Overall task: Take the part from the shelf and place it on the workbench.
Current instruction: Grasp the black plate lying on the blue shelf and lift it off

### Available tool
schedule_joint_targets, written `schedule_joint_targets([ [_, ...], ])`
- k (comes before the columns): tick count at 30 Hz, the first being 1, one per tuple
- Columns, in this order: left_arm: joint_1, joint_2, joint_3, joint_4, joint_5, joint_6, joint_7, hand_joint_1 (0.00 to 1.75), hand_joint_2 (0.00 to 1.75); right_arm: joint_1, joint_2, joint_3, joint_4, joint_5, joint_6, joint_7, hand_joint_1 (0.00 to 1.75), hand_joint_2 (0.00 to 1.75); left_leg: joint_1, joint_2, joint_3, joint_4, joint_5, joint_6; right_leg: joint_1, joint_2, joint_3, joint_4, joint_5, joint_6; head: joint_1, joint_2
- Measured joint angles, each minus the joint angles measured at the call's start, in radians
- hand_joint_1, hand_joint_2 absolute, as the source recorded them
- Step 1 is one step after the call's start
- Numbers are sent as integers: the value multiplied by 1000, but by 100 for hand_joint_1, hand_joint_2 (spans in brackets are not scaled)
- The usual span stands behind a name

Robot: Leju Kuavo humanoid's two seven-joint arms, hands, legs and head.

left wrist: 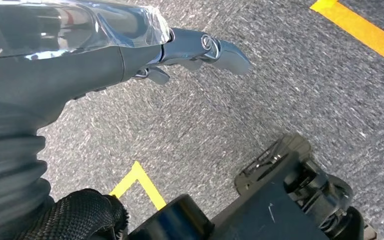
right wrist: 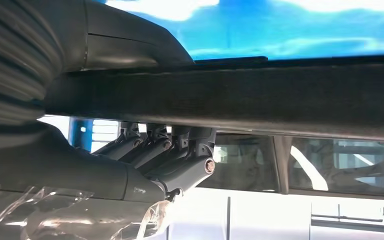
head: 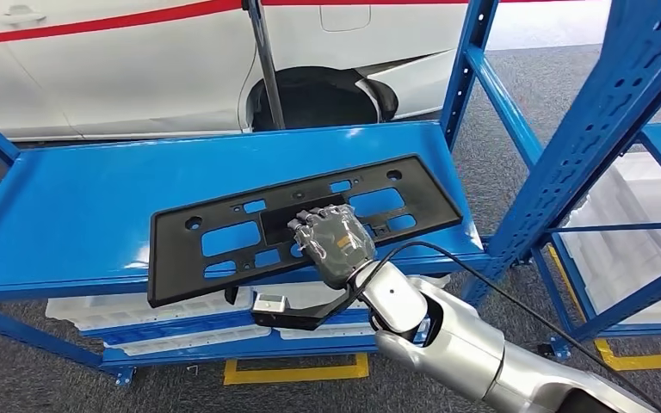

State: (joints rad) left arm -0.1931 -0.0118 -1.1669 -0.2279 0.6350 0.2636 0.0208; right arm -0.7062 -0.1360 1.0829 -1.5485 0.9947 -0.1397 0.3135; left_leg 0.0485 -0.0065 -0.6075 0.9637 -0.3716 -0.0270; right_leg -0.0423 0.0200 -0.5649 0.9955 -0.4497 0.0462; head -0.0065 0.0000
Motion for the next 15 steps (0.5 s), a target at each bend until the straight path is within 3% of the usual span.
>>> schedule_joint_targets([
  [2, -2, 0, 0, 0, 0, 0, 0, 0, 175, 0, -1, 0, -1, -1, 3, 0, 175, 175, -3, 3, -32, 97, -78, 2, 5, -3, -15, 0, 12, -18, 0, 0],
  [4, -7, 0, 1, 0, 0, 0, 1, 0, 175, 1, -1, 0, -2, -3, 4, 1, 175, 175, -14, 2, -69, 242, -167, 11, 15, -6, -32, 0, 25, -30, 0, 0],
  [5, -8, 0, 1, 0, 0, 0, 2, 0, 175, 2, -2, 0, -2, -4, 4, 2, 175, 175, -21, 2, -72, 287, -189, 18, 22, -6, -41, 0, 31, -35, 0, 0],
  [6, -8, 0, 1, 0, 0, 0, 3, 0, 175, 3, -2, 0, -2, -7, 4, 4, 175, 175, -28, 2, -59, 296, -193, 27, 29, -7, -49, 0, 38, -38, 0, 0],
  [7, -6, 0, 1, 0, 0, -1, 4, 0, 175, 4, -2, 0, -2, -9, 4, 5, 175, 175, -36, 2, -26, 263, -179, 40, 36, -6, -56, 0, 44, -41, 0, 0],
  [9, -2, 2, 0, 0, 0, -1, 6, 0, 175, 5, -2, 0, -5, -13, 3, 7, 175, 175, -56, 2, 71, 120, -141, 80, 47, -4, -69, 0, 57, -45, 1, 0],
  [11, 5, 3, 0, 1, -1, 0, 7, 0, 175, 5, -4, -2, -7, -14, 2, 8, 175, 175, -73, 6, 131, 13, -118, 102, 46, -3, -77, -2, 70, -44, 3, 0],
  [13, 9, 2, -1, 2, 0, 0, 7, 0, 175, 6, -6, -3, -8, -15, 1, 8, 175, 175, -82, 9, 136, -11, -106, 98, 38, -3, -80, -5, 84, -36, 3, 0],
  [15, 11, 1, -1, 2, 0, 0, 7, 0, 175, 7, -7, -3, -10, -16, 0, 8, 175, 175, -77, 11, 131, -30, -85, 94, 37, -5, -89, 2, 79, -25, 2, 0],
])
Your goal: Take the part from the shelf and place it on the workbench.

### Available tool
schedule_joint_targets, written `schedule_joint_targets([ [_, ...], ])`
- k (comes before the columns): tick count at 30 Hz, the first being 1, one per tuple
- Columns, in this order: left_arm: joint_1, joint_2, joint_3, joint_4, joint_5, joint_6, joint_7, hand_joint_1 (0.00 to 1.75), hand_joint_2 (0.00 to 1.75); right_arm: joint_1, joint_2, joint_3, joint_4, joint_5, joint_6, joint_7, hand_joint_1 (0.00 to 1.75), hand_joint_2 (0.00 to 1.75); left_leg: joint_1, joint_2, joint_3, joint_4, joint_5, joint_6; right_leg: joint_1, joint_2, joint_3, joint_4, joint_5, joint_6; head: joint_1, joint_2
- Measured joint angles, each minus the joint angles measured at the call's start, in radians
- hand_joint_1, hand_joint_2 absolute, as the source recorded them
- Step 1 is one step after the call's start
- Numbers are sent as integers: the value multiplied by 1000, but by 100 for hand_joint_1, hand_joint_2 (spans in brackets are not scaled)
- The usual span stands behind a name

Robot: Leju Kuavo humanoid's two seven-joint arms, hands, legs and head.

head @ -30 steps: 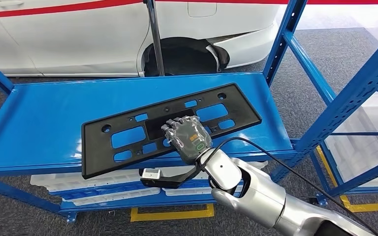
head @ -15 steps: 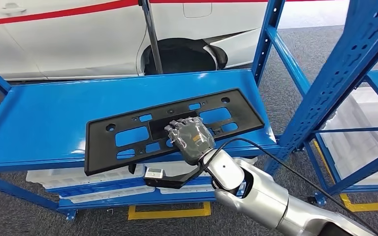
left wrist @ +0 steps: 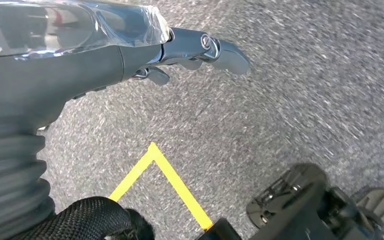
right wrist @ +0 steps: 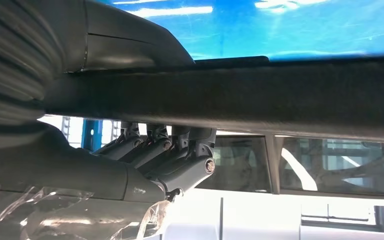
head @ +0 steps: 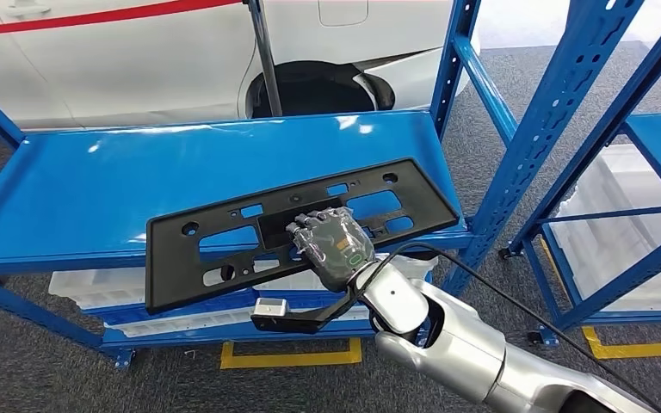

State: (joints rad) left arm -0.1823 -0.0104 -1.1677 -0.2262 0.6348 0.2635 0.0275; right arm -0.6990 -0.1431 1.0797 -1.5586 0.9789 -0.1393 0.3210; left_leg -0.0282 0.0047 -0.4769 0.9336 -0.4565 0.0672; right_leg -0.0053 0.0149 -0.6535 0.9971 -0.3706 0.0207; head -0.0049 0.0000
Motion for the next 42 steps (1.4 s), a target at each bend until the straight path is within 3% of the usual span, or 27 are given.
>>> schedule_joint_targets([
  [2, 0, -1, 0, 0, 0, 0, 0, 0, 175, 1, -3, -1, -2, -1, -2, 2, 175, 175, 11, 4, -15, -14, 27, -2, 2, -1, -25, 62, -69, 12, 0, 0],
  [4, 0, -2, 0, 0, 1, -1, 0, 0, 175, 4, -6, -2, -4, -4, -3, 3, 175, 175, 17, 5, -39, -14, 48, -4, -3, -3, -60, 188, -158, 24, 0, 0],
  [5, 0, -3, 0, 0, 1, -1, 0, 0, 175, 7, -7, -2, -4, -5, -4, 3, 175, 175, 21, 5, -50, -14, 57, -8, -8, -3, -69, 242, -177, 31, 1, 0],
  [6, -1, -3, 0, 0, 1, -1, 0, 0, 175, 10, -9, -2, -4, -6, -4, 3, 175, 175, 26, 6, -62, -13, 65, -13, -13, -5, -64, 270, -176, 38, 1, 0],
  [7, -1, -4, 0, 0, 1, -1, 0, 0, 175, 11, -10, -2, -4, -6, -4, 3, 175, 175, 32, 6, -73, -10, 72, -20, -19, -6, -41, 258, -155, 48, 1, 0],
  [8, -3, -4, 0, 0, 1, -1, -1, 0, 175, 12, -11, -2, -4, -6, -4, 3, 175, 175, 39, 6, -84, -4, 77, -27, -27, -8, 0, 211, -127, 58, 1, 0],
  [9, -4, -4, 1, 0, 1, -1, -1, 0, 175, 12, -12, -2, -4, -6, -4, 3, 175, 175, 44, 6, -96, 6, 81, -34, -33, -10, 50, 142, -112, 71, 1, 0],
  [10, -6, -3, 1, 0, 1, 0, -1, 0, 175, 11, -12, -2, -5, -6, -4, 3, 175, 175, 47, 6, -108, 18, 83, -42, -36, -10, 93, 77, -105, 77, 2, 0],
  [12, -7, -2, 1, 0, 2, 0, -1, 0, 175, 11, -13, -3, -7, -11, -5, 4, 175, 175, 46, 4, -127, 38, 88, -56, -37, -9, 128, 13, -118, 71, 4, 0],
  [15, -6, -2, 2, 0, 3, 2, -2, 0, 175, 15, -15, -3, -9, -22, -6, 5, 175, 175, 49, 4, -142, 47, 91, -67, -33, -10, 105, 18, -108, 33, 4, 0],
  [17, -7, -2, 2, 0, 5, 4, -3, 0, 175, 16, -18, -4, -11, -30, -6, 5, 175, 175, 50, 4, -165, 106, 29, -73, -33, -11, 84, 18, -91, 12, 3, 0],
  [19, -10, -3, 3, 0, 8, 5, -4, 0, 175, 19, -19, -6, -13, -36, -7, 4, 175, 175, 48, 3, -194, 236, -70, -75, -28, -11, 61, 18, -72, 0, 2, 0],
  [20, -12, -3, 3, 0, 9, 6, -5, 0, 175, 21, -20, -7, -13, -38, -8, 3, 175, 175, 46, 3, -201, 298, -102, -73, -23, -11, 49, 18, -64, -3, 1, 0],
  [21, -12, -3, 3, 0, 10, 6, -4, 0, 175, 23, -21, -8, -13, -39, -8, 2, 175, 175, 44, 3, -196, 335, -112, -69, -19, -11, 37, 19, -55, -6, 1, 0],
  [22, -11, -3, 3, 0, 11, 6, -4, 0, 175, 24, -23, -8, -13, -39, -8, 1, 175, 175, 40, 3, -175, 335, -102, -60, -13, -10, 26, 19, -46, -8, 1, 0],
  [24, -7, -4, 3, 0, 10, 5, -2, 0, 175, 24, -25, -12, -15, -39, -9, 0, 175, 175, 25, 2, -90, 232, -57, -30, -3, -9, 6, 19, -27, -10, 1, 0],
  [26, -3, -2, 2, 1, 9, 3, -1, 0, 175, 23, -27, -17, -19, -39, -10, 0, 175, 175, 11, 4, -2, 92, -50, 3, 0, -9, -7, 16, -9, -6, 3, 0],
  [28, 1, -2, 2, 2, 8, 3, -1, 0, 175, 22, -29, -21, -22, -39, -12, 0, 175, 175, 1, 3, 27, 27, -54, 12, -7, -10, -12, 8, 11, 2, 1, 0],
  [30, 3, -3, 2, 2, 7, 3, -1, 0, 175, 22, -32, -21, -23, -40, -15, 0, 175, 175, -2, 4, 17, 8, -28, 2, -11, -9, -17, 2, 23, 12, -2, 0],
  [32, 5, -4, 2, 2, 8, 2, -1, 0, 175, 21, -36, -23, -23, -40, -17, 0, 175, 175, 5, 8, 2, -6, 1, 0, -8, -10, -36, 41, -29, 22, -3, 0],
  [34, 6, -5, 2, 2, 9, 1, -2, 0, 175, 21, -40, -24, -23, -40, -18, 0, 175, 175, 11, 9, -21, -8, 27, 1, -9, -10, -67, 154, -131, 30, -2, 0],
  [35, 6, -6, 2, 2, 10, 1, -3, 0, 175, 22, -43, -24, -23, -40, -18, 1, 175, 175, 12, 9, -35, -7, 38, -1, -10, -10, -80, 219, -164, 34, -2, 0],
  [36, 5, -7, 2, 2, 11, 1, -3, 0, 175, 23, -46, -24, -23, -41, -18, 2, 175, 175, 14, 9, -50, -6, 49, -4, -12, -10, -82, 267, -171, 39, -2, 0],
  [37, 4, -7, 2, 2, 12, 1, -4, 0, 175, 23, -49, -24, -23, -41, -18, 4, 175, 175, 17, 9, -64, -4, 59, -8, -15, -10, -72, 287, -157, 44, -2, 0],
  [39, 1, -8, 2, 2, 13, 1, -4, 0, 175, 23, -53, -24, -23, -42, -17, 7, 175, 175, 25, 9, -91, 7, 74, -18, -23, -11, 2, 218, -101, 57, -1, 0],
  [40, -2, -8, 3, 2, 13, 1, -4, 0, 175, 23, -55, -24, -23, -42, -17, 8, 175, 175, 26, 9, -105, 18, 78, -24, -26, -12, 53, 152, -94, 66, 0, 0],
  [42, -5, -8, 3, 2, 13, 2, -5, 0, 175, 22, -57, -26, -26, -43, -17, 10, 175, 175, 24, 8, -130, 41, 85, -35, -29, -10, 122, 41, -114, 65, 4, 0],
])
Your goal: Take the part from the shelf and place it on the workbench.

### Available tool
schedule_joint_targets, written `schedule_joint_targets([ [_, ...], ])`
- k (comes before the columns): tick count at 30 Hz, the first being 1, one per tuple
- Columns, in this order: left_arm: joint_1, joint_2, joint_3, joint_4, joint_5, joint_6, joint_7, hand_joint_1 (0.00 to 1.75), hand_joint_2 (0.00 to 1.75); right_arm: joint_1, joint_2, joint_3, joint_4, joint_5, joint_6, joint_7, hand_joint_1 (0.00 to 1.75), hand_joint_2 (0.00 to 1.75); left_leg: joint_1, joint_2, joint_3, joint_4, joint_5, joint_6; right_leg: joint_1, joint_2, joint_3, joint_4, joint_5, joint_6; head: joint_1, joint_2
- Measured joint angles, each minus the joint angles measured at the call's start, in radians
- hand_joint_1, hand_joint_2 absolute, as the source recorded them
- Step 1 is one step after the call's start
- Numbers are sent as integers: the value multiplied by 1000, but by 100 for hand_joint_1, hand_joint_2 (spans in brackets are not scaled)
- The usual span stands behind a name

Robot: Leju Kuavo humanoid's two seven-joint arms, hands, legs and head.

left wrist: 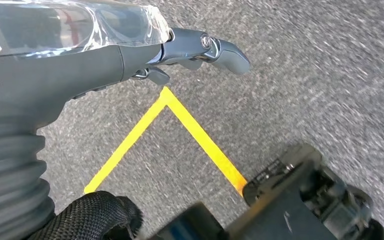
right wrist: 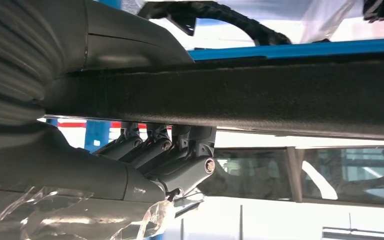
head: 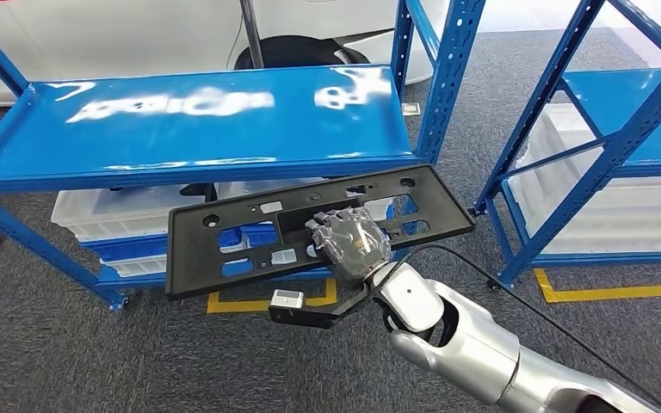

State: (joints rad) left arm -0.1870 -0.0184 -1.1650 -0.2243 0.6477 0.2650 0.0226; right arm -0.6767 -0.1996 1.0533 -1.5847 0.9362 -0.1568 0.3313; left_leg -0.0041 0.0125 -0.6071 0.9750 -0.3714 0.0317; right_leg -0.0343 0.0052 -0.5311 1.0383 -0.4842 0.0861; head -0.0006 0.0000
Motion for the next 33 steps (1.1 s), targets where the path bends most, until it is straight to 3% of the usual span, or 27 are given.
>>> schedule_joint_targets([
  [2, 0, 0, 0, 0, 0, 1, -1, 0, 175, 1, -2, -2, -3, -1, 0, 2, 175, 175, -1, 0, -16, 8, 14, -9, 4, 2, 1, -27, -11, -22, 1, 0],
  [4, 0, 0, 1, 0, 1, 4, -2, 0, 175, 1, -4, -5, -3, -2, 0, 3, 175, 175, 3, -1, -30, 18, 6, -18, 4, 0, -18, -26, 5, -46, 0, 0],
  [6, -3, 0, 2, 0, 1, 6, -2, 0, 175, 1, -6, -8, -3, -3, 0, 5, 175, 175, 7, -2, -53, 86, -68, -29, 2, -2, -42, -27, 26, -65, -1, 0],
  [8, -6, 0, 2, 0, 1, 6, -2, 0, 175, 1, -6, -12, -3, -3, 0, 6, 175, 175, 8, -2, -77, 215, -163, -36, 4, -2, -66, -27, 45, -70, -2, 0],
  [9, -7, 0, 3, 0, 1, 6, -2, 0, 175, 1, -7, -13, -4, -3, 1, 7, 175, 175, 8, -2, -79, 272, -188, -36, 7, -3, -79, -26, 56, -70, -2, 0],
  [10, -8, 0, 3, 0, 1, 6, -1, 0, 175, 1, -8, -13, -4, -4, 1, 7, 175, 175, 8, -2, -70, 301, -191, -34, 9, -3, -92, -26, 66, -70, -2, 0],
  [11, -7, 0, 3, 0, 0, 6, 0, 0, 175, 1, -9, -14, -4, -4, 0, 8, 175, 175, 6, -2, -46, 297, -176, -29, 11, -2, -106, -26, 77, -70, -2, 0],
  [12, -6, 0, 3, 0, 0, 5, 2, 0, 175, 0, -10, -15, -4, -5, 0, 8, 175, 175, 4, -2, -8, 258, -151, -21, 14, -2, -118, -26, 88, -69, -2, 0],
  [13, -4, 0, 2, 0, -1, 4, 4, 0, 175, 0, -10, -17, -4, -6, 0, 8, 175, 175, 0, -3, 41, 189, -135, -9, 15, -2, -128, -26, 98, -67, -2, 0],
  [15, 0, 0, 2, 0, -2, 2, 6, 0, 175, -2, -12, -22, -5, -7, 0, 9, 175, 175, -10, -5, 133, 41, -137, 7, 15, -2, -142, -31, 120, -60, 1, 0],
  [16, 2, 0, 2, 0, -3, 2, 6, 0, 175, -2, -13, -24, -5, -8, 0, 10, 175, 175, -14, -7, 156, -6, -144, 11, 13, -3, -146, -36, 132, -55, 2, 0],
  [18, 5, 0, 2, 0, -4, 0, 6, 0, 175, -2, -15, -26, -5, -10, 0, 10, 175, 175, -17, -8, 154, -33, -133, 12, 12, -4, -149, -52, 156, -42, 2, 0],
  [19, 5, 0, 2, 0, -4, -1, 6, 0, 175, -2, -16, -27, -5, -11, 0, 11, 175, 175, -16, -8, 146, -39, -117, 15, 12, -4, -153, -53, 153, -37, 2, 0],
  [20, 5, 0, 2, 0, -5, -1, 5, 0, 175, -2, -18, -27, -5, -11, 0, 12, 175, 175, -14, -7, 137, -45, -102, 20, 13, -4, -160, -42, 131, -32, 2, 0],
  [21, 6, 0, 2, 0, -6, -1, 5, 0, 175, -1, -21, -29, -5, -12, -1, 12, 175, 175, -11, -6, 126, -50, -87, 26, 14, -3, -171, -9, 89, -30, 3, 0],
  [23, 7, -1, 2, 0, -8, -2, 1, 0, 175, 0, -25, -31, -5, -11, -1, 13, 175, 175, -13, -6, 100, -51, -64, 34, 15, -4, -201, 116, -11, -27, 5, 0],
  [24, 7, -2, 2, 0, -8, -3, -1, 0, 175, 1, -26, -32, -5, -10, -1, 14, 175, 175, -14, -7, 86, -51, -54, 35, 16, -4, -213, 184, -36, -26, 5, 0],
  [25, 7, -2, 2, 0, -8, -6, -2, 0, 175, 2, -27, -33, -5, -8, 0, 16, 175, 175, -16, -10, 73, -50, -44, 35, 17, -4, -217, 232, -35, -27, 6, 0],
  [26, 6, -2, 2, 0, -8, -8, -2, 0, 175, 2, -28, -33, -5, -6, 0, 17, 175, 175, -18, -13, 60, -50, -34, 35, 18, -3, -205, 248, -11, -29, 6, 0],
  [27, 6, -2, 2, 0, -8, -10, -1, 0, 175, 2, -29, -33, -5, -4, 0, 19, 175, 175, -20, -17, 49, -49, -24, 34, 20, -1, -175, 225, 20, -33, 6, 0],
  [28, 5, -3, 2, 0, -7, -10, -1, 0, 175, 2, -29, -34, -5, -3, 0, 21, 175, 175, -21, -22, 41, -49, -16, 33, 22, 9, -127, 166, 43, -41, 6, 0],
  [30, 1, -7, 2, 0, -6, -11, 1, 0, 175, 2, -29, -37, -5, -2, -1, 23, 175, 175, -23, -31, 27, -47, -2, 28, 24, 39, -17, 13, 39, -58, 6, 0],
  [31, 0, -9, 2, 0, -5, -11, 2, 0, 175, 1, -29, -39, -5, -2, -1, 24, 175, 175, -22, -36, 21, -45, 4, 24, 26, 49, 19, -46, 24, -63, 7, 0],
  [33, -2, -10, 2, 0, -5, -12, 3, 0, 175, 0, -30, -41, -5, -1, -3, 25, 175, 175, -20, -47, 10, -45, 19, 14, 29, 40, 38, -94, 9, -64, 11, 0],
])
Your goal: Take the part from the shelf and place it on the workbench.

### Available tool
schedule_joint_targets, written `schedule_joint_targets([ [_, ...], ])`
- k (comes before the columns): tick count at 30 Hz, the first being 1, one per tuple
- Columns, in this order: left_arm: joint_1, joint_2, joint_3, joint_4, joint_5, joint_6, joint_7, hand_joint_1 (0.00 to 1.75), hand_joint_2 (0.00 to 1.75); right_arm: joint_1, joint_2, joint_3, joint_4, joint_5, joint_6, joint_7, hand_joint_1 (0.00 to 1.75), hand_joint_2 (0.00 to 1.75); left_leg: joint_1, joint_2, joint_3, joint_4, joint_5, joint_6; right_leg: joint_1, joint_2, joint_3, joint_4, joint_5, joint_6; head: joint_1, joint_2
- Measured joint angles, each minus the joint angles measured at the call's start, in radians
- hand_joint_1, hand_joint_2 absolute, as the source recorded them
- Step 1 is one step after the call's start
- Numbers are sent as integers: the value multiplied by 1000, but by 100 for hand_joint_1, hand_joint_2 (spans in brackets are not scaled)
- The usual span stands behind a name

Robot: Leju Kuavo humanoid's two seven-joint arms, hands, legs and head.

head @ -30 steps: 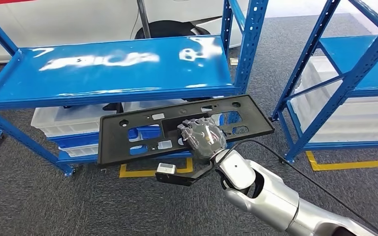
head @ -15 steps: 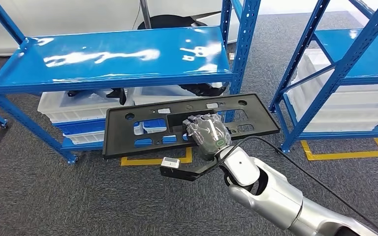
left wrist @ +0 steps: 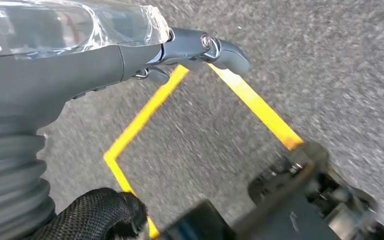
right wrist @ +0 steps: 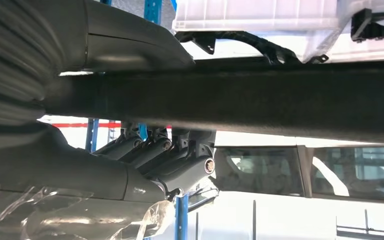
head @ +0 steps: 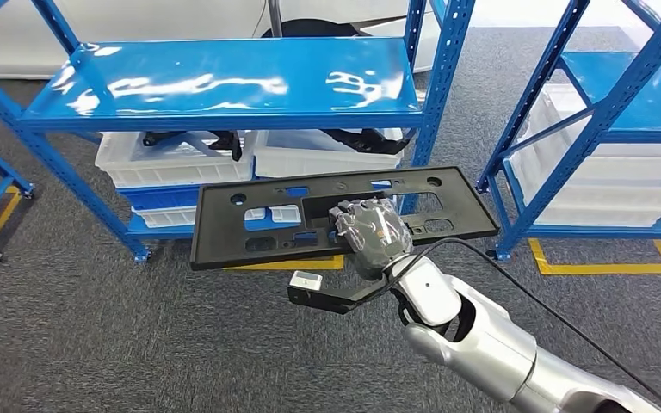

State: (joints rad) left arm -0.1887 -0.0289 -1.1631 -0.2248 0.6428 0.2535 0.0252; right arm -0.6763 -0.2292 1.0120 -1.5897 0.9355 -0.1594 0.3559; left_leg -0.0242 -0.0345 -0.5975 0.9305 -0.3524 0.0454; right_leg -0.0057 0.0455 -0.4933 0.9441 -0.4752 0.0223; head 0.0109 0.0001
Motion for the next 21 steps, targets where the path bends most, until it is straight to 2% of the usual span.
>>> schedule_joint_targets([
  [2, 0, 1, 0, 0, 0, 0, 0, 0, 175, 1, 0, 0, 0, 1, 0, 0, 175, 175, 1, -5, -15, 11, -3, -12, -6, -20, -5, -9, 6, -6, 4, 0],
  [3, -1, 2, 0, 0, 0, 1, 0, 0, 175, 2, 0, 0, 0, 1, -1, 1, 175, 175, 3, -2, -29, 44, -26, -21, -12, -29, -7, -12, 10, -9, 5, 0],
  [4, -3, 2, 1, 0, 1, 1, 0, 0, 175, 2, 0, 0, 0, 1, -1, 1, 175, 175, 8, 4, -49, 95, -60, -31, -16, -39, -9, -13, 13, -11, 4, 0],
  [6, -7, 1, 2, 0, 1, 3, -1, 0, 175, 5, -2, 0, 0, 1, -1, 1, 175, 175, 23, 13, -94, 243, -134, -53, -21, -61, -11, -13, 17, -13, 3, 0],
  [7, -9, 1, 3, 0, 1, 4, -1, 0, 175, 7, -2, 0, 0, 1, -1, 2, 175, 175, 30, 16, -104, 290, -150, -61, -24, -71, -12, -12, 18, -12, 3, 0],
  [8, -9, 1, 3, 0, 1, 4, -1, 0, 175, 9, -2, 0, 0, 1, -1, 2, 175, 175, 37, 18, -98, 306, -151, -68, -26, -81, -12, -12, 19, -10, 2, 0],
  [9, -8, 1, 3, 0, 0, 4, 0, 0, 175, 11, -2, 0, 0, 1, -2, 2, 175, 175, 42, 22, -73, 277, -132, -73, -29, -90, -12, -12, 19, -7, 2, 0],
  [10, -5, 1, 3, 1, -1, 4, 1, 0, 175, 12, -2, 0, 0, 1, -2, 2, 175, 175, 47, 30, -34, 213, -103, -78, -31, -98, -12, -11, 19, -3, 2, 0],
  [11, -1, 1, 3, 1, -2, 4, 2, 0, 175, 12, -2, 0, 0, 1, -2, 2, 175, 175, 49, 48, 7, 138, -77, -81, -32, -105, -11, -11, 18, 2, 2, 0],
  [12, 3, 2, 3, 1, -3, 3, 2, 0, 175, 12, -2, -1, 0, 1, -2, 2, 175, 175, 45, 66, 42, 73, -60, -80, -32, -112, -13, -11, 18, 9, 2, 0],
  [13, 7, 2, 3, 1, -4, 3, 3, 0, 175, 11, -3, -1, 0, 1, -2, 3, 175, 175, 41, 80, 61, 29, -51, -74, -30, -120, -15, -11, 19, 16, 2, 0],
  [14, 9, 3, 3, 1, -4, 3, 2, 0, 175, 11, -3, -1, 0, 1, -2, 3, 175, 175, 34, 86, 66, 9, -53, -66, -27, -127, -18, -11, 21, 23, 2, 0],
  [16, 10, 4, 3, 1, -4, 3, 2, 0, 175, 12, -2, -1, 0, 1, -3, 3, 175, 175, 30, 72, 58, 2, -56, -46, -25, -144, -24, -9, 23, 33, 2, 0],
  [17, 10, 4, 3, 1, -4, 3, 2, 0, 175, 12, -2, -1, 0, 1, -3, 3, 175, 175, 31, 63, 57, -1, -56, -38, -26, -138, -27, -4, 17, 37, 2, 0],
  [18, 10, 4, 3, 1, -4, 3, 1, 0, 175, 12, -2, -2, 0, 1, -4, 3, 175, 175, 33, 53, 56, -3, -55, -28, -28, -121, -37, 19, 0, 39, 3, 0],
  [20, 9, 3, 3, 1, -4, 3, 1, 0, 175, 13, -3, -3, 0, 1, -7, 4, 175, 175, 33, 35, 57, -6, -52, -13, -28, -73, -86, 125, -58, 37, 4, 0],
  [21, 9, 3, 3, 1, -4, 3, 0, 0, 175, 15, -4, -3, 1, 1, -8, 4, 175, 175, 31, 25, 57, -6, -51, -7, -25, -57, -127, 207, -92, 34, 5, 0],
])
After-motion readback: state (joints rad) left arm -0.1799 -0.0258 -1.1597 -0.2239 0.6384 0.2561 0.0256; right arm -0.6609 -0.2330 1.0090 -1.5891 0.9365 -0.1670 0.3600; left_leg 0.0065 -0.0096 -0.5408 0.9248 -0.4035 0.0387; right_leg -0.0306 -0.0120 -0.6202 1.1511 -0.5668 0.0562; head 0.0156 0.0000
